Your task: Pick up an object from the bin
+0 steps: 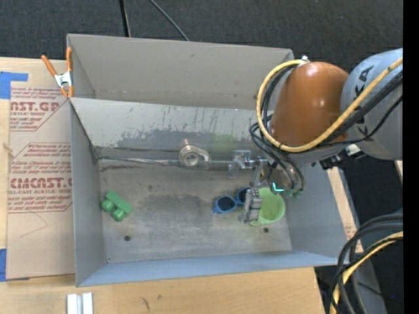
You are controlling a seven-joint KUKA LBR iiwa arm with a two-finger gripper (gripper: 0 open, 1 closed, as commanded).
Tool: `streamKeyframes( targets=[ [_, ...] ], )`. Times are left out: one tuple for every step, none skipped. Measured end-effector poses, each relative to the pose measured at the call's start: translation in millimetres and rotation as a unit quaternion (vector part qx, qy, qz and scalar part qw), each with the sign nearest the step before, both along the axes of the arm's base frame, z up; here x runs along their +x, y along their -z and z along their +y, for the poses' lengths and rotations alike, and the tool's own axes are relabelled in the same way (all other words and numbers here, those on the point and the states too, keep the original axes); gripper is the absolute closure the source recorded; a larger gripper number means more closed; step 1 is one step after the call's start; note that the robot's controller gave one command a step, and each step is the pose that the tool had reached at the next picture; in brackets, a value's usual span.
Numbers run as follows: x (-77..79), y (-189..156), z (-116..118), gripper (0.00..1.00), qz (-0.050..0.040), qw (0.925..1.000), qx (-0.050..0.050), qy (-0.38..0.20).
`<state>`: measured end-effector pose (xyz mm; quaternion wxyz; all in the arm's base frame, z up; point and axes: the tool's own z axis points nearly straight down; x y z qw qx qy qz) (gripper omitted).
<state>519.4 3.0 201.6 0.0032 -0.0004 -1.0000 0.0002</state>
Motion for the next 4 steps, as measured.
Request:
streamKeyframes(
  targets=[
    [0.9, 121, -15, 0.0, -0.0007, 0.9858, 0.001, -0.168],
    [-30.0, 131, -6, 0.0, -0.0072, 0.989, 0.001, -0.147],
    [48.4, 91, -41, 0.0, -0.0067, 0.9984, 0.0, -0.056],
    [33.6, 122, -134, 0.0, -0.0024, 0.9829, 0.0, -0.184]
  ],
)
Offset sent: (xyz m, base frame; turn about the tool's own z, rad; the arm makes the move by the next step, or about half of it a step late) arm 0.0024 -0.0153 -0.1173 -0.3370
